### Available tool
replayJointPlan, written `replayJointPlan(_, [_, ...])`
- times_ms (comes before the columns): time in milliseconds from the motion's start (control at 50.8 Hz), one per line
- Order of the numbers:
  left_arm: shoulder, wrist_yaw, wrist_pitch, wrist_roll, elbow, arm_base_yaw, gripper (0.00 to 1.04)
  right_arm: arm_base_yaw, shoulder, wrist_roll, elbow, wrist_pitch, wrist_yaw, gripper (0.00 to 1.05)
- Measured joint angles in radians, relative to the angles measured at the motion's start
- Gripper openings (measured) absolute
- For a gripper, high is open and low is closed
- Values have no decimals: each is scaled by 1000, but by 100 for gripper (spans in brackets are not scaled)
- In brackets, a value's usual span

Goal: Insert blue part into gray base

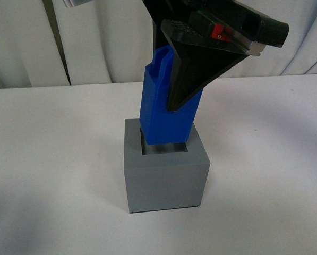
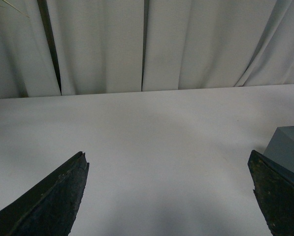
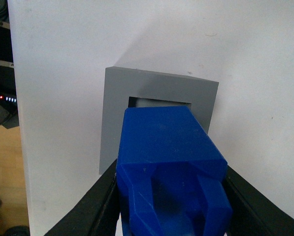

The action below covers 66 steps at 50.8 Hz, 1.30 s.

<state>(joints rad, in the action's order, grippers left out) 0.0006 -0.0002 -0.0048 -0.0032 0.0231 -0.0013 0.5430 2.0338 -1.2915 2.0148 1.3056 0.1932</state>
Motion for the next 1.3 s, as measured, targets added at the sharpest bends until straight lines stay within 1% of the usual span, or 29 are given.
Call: replayJointPlan(1298, [0, 0, 0, 0, 0, 0, 99, 5, 1, 24, -67, -53, -16, 47])
